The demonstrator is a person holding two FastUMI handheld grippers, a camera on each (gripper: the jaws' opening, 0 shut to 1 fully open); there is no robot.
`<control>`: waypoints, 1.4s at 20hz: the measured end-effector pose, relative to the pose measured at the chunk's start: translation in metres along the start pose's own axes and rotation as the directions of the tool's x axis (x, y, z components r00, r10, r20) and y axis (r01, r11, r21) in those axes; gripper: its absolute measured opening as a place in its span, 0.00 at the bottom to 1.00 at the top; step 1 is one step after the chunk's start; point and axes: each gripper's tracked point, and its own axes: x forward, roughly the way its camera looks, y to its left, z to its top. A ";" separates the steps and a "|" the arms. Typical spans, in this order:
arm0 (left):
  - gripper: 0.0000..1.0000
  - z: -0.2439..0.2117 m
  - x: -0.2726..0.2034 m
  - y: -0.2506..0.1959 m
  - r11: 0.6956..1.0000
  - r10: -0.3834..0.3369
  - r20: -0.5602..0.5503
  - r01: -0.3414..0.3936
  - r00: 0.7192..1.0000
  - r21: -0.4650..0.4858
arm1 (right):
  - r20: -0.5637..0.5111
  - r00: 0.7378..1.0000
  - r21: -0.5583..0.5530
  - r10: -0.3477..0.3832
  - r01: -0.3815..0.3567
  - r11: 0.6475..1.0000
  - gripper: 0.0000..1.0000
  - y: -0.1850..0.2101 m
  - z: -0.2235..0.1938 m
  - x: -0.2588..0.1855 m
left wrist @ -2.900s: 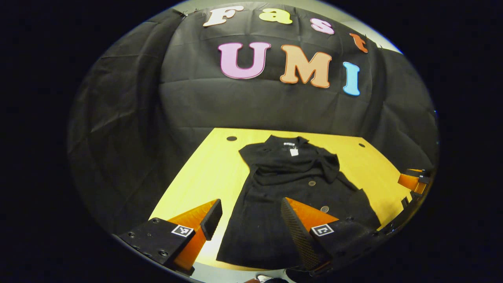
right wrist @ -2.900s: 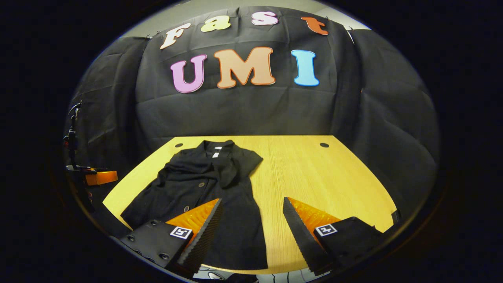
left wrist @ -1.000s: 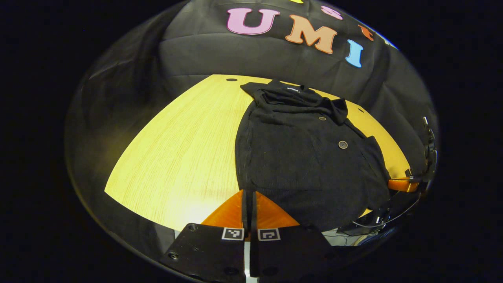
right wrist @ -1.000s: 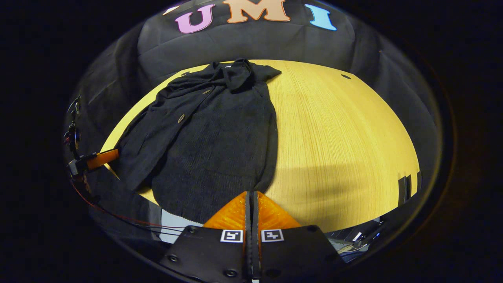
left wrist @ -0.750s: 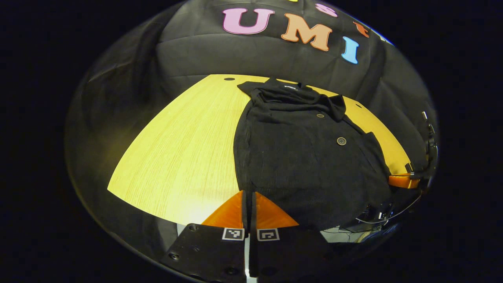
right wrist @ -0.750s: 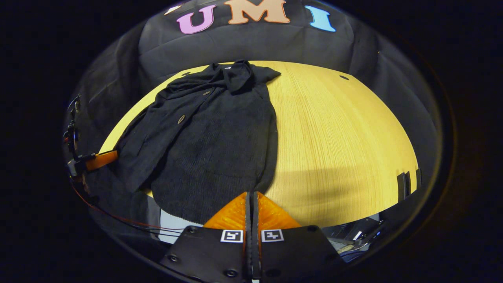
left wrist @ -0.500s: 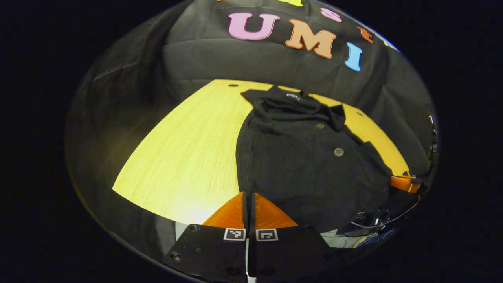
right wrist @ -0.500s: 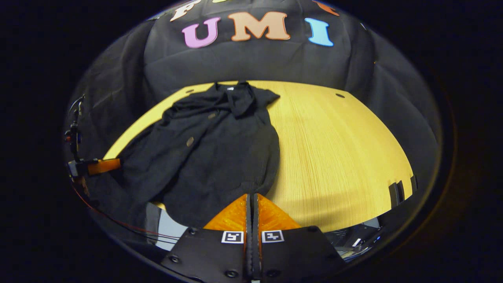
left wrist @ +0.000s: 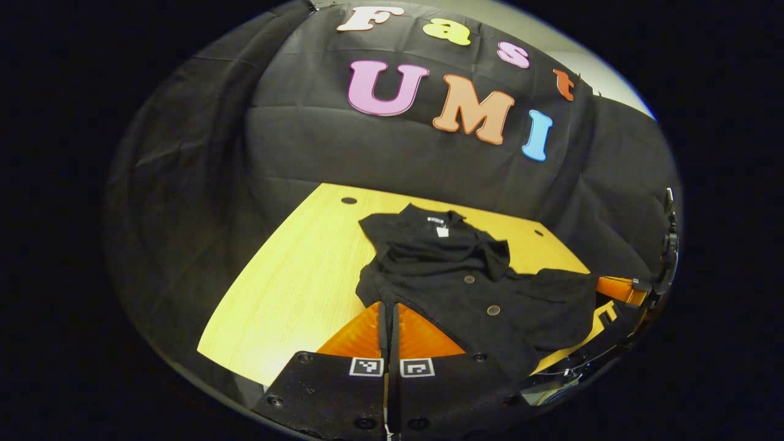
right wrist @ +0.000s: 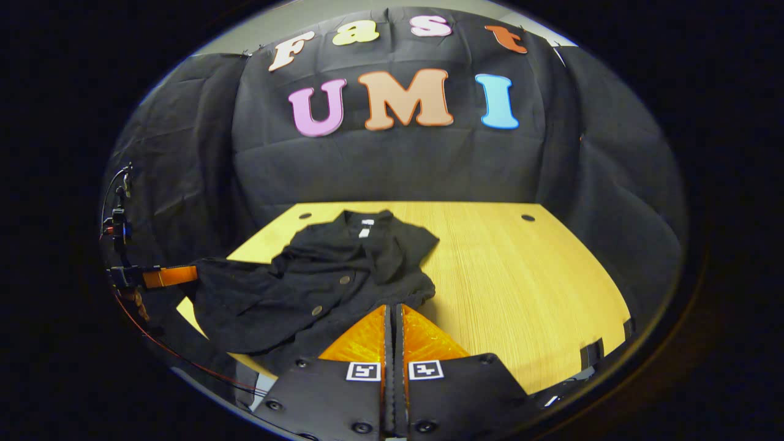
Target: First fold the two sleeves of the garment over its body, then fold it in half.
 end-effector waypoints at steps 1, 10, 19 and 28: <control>0.00 0.011 0.004 -0.003 1.000 -0.003 0.019 0.002 1.000 0.001 | 0.012 1.000 -0.002 0.004 -0.004 1.000 0.02 0.002 0.013 0.003; 0.00 0.108 0.060 -0.017 1.000 0.012 0.145 -0.010 0.989 -0.010 | 0.206 0.977 -0.075 0.062 -0.047 0.996 0.02 0.003 0.124 0.047; 0.00 0.169 0.114 -0.006 0.999 0.046 0.227 -0.052 0.973 0.017 | 0.270 0.960 -0.023 0.069 -0.066 0.998 0.02 -0.011 0.186 0.098; 0.00 0.199 0.194 0.010 0.999 0.019 0.199 -0.028 0.980 0.041 | 0.246 0.967 0.024 -0.061 0.057 0.998 0.02 -0.033 0.208 0.148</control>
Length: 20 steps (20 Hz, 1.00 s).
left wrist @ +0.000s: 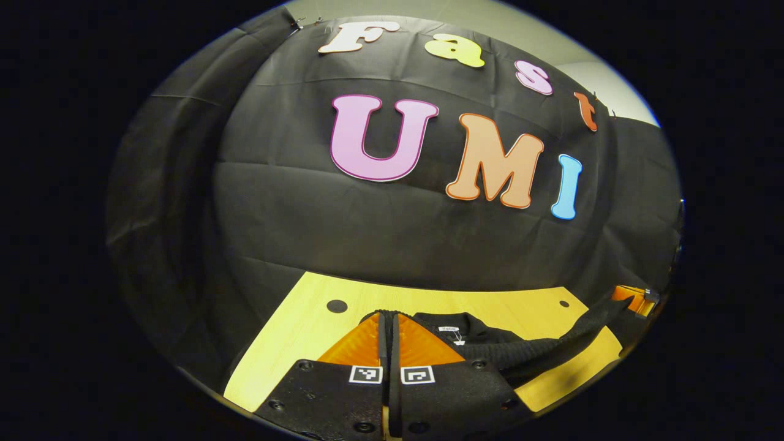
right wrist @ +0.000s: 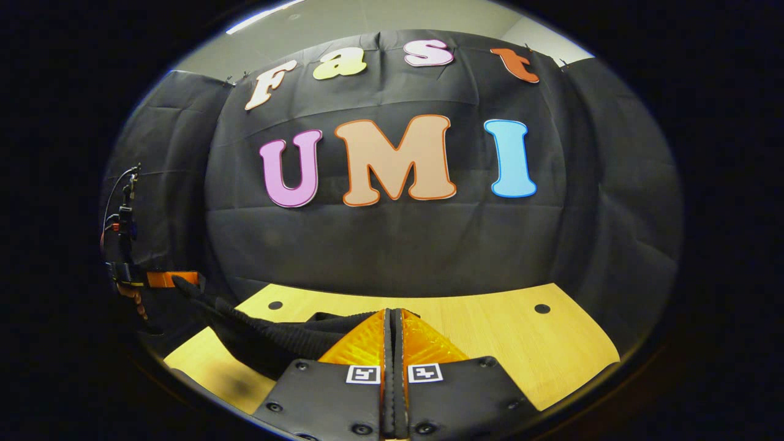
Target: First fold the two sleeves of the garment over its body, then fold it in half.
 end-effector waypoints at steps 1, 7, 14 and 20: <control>0.00 -0.002 0.008 0.002 1.000 0.002 -0.010 -0.002 1.000 0.007 | -0.008 1.000 0.006 -0.012 0.013 1.000 0.02 -0.002 0.000 0.008; 0.00 -0.012 0.049 0.012 0.999 0.019 -0.060 -0.016 0.998 0.052 | -0.035 0.998 0.006 -0.055 0.056 0.998 0.02 -0.004 -0.001 0.048; 0.93 0.054 0.049 0.027 0.984 0.116 0.188 -0.139 0.975 0.112 | 0.088 0.978 0.033 -0.191 0.189 0.981 0.99 -0.031 0.031 0.051; 0.94 0.064 0.023 0.009 0.983 0.115 0.215 -0.143 0.970 0.117 | 0.136 0.975 0.008 -0.174 0.174 0.985 0.99 -0.034 0.042 0.022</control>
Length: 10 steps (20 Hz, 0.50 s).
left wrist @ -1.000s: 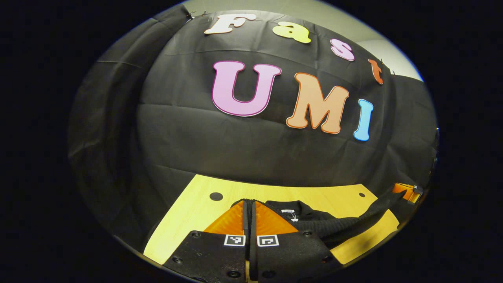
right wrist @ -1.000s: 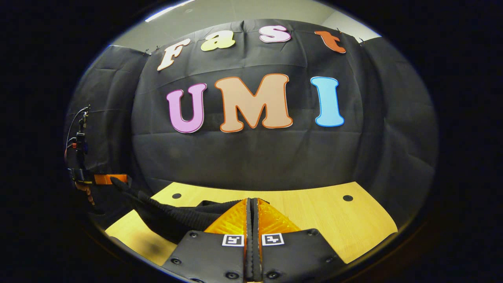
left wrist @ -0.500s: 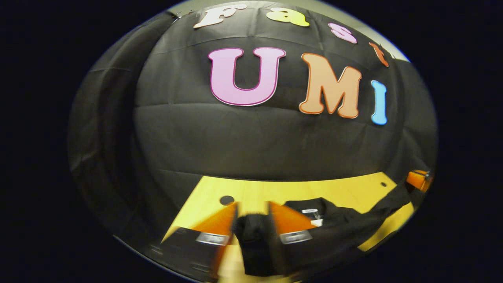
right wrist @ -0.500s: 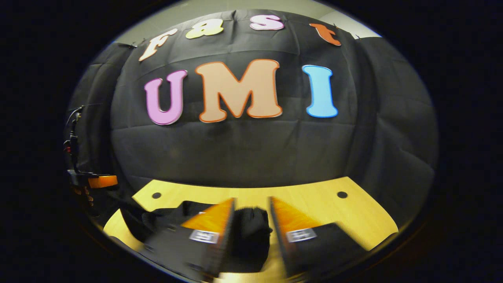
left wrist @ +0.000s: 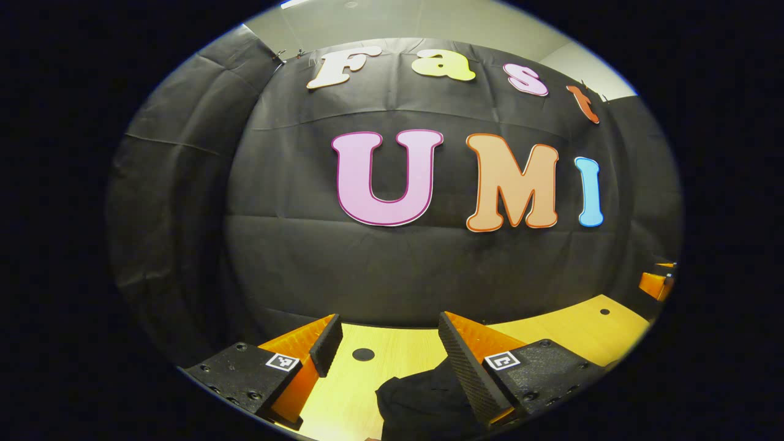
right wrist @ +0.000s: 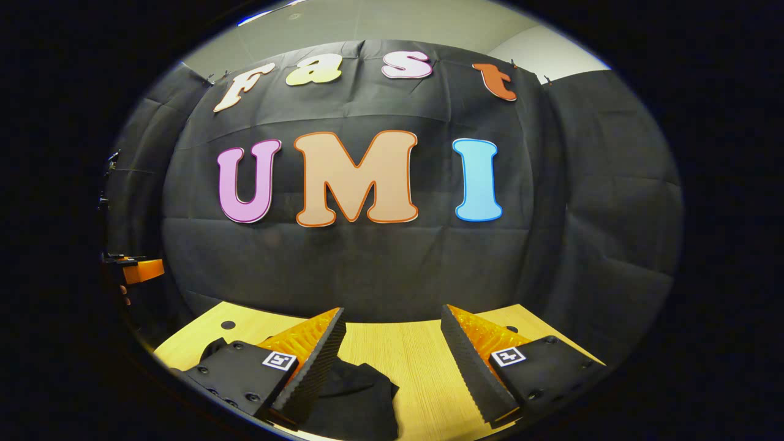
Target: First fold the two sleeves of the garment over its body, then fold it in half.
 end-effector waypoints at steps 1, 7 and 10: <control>0.94 0.005 -0.009 -0.001 1.000 0.007 0.009 -0.007 1.000 -0.003 | 0.019 1.000 0.004 0.007 -0.007 1.000 0.99 -0.002 0.005 -0.008; 0.93 0.056 -0.090 -0.004 0.997 0.068 0.142 -0.064 0.988 -0.031 | 0.181 0.981 -0.001 0.068 -0.069 0.998 0.97 -0.004 0.045 -0.083; 0.94 0.084 -0.127 -0.031 1.000 0.016 0.191 -0.013 0.981 -0.017 | 0.248 0.965 0.021 0.079 -0.087 0.996 0.98 0.005 0.061 -0.132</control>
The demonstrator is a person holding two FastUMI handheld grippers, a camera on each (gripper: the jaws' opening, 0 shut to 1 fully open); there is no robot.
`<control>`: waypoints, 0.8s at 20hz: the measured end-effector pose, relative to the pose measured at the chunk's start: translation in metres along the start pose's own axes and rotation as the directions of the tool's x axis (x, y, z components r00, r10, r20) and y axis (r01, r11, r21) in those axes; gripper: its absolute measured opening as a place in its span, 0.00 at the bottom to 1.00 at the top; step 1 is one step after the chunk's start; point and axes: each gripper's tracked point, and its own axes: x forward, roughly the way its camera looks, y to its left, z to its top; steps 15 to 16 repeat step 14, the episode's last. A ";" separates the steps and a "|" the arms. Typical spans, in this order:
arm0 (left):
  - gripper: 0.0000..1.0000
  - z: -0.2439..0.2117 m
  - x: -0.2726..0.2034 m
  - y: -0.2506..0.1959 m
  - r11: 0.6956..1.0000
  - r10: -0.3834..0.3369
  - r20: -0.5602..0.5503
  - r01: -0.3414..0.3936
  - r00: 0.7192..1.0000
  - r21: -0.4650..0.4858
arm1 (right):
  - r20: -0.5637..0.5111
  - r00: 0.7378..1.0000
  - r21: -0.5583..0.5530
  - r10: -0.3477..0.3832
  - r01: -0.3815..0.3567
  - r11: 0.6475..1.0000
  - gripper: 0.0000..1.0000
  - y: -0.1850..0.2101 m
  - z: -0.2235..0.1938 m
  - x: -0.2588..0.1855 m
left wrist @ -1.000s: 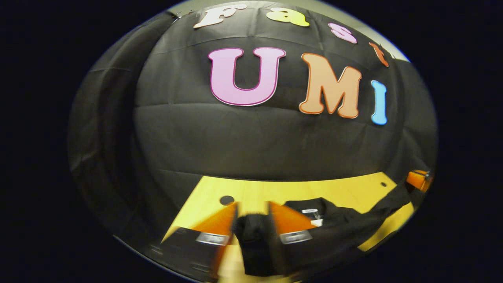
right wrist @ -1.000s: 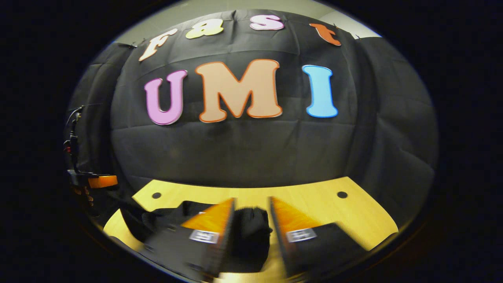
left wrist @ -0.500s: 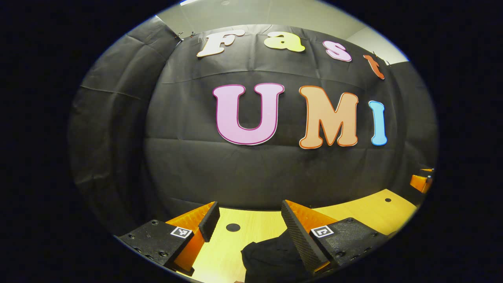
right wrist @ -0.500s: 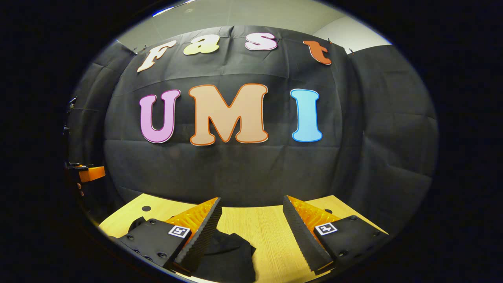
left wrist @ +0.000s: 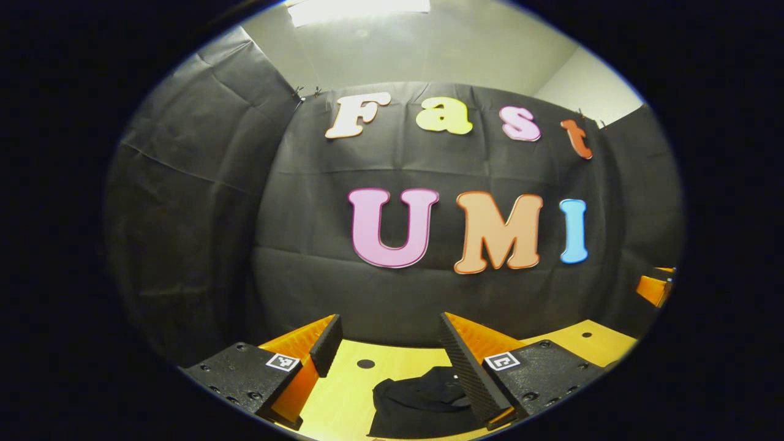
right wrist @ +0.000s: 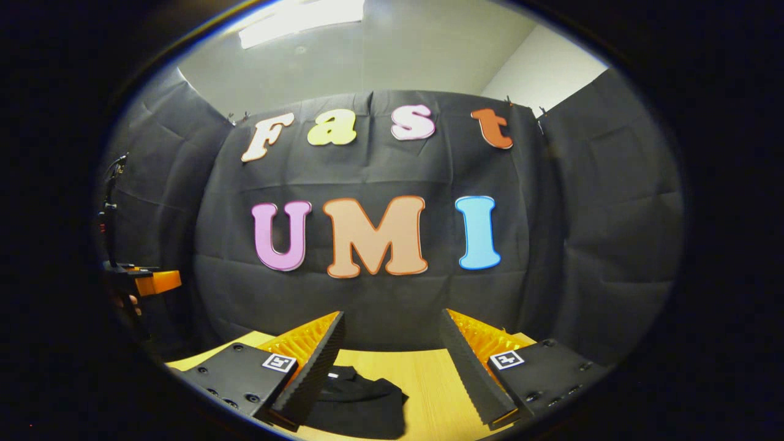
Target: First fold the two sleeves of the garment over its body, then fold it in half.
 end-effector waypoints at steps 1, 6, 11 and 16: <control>0.94 0.008 -0.012 -0.003 1.000 -0.012 0.013 0.012 1.000 0.008 | 0.013 1.000 0.005 0.000 -0.001 1.000 0.98 0.004 0.004 -0.012; 0.94 0.027 -0.067 -0.014 0.997 -0.076 0.041 0.076 0.996 -0.010 | 0.023 1.000 0.037 -0.006 0.005 0.999 0.98 0.020 0.018 -0.077; 0.93 0.039 -0.100 -0.011 0.995 -0.100 0.061 0.101 0.993 -0.019 | 0.036 0.998 0.009 -0.042 0.042 0.999 0.97 0.021 0.025 -0.120; 0.94 0.048 -0.112 -0.008 0.995 -0.093 0.081 0.094 0.992 -0.013 | 0.027 0.999 0.007 -0.033 0.032 0.999 0.97 0.025 0.025 -0.133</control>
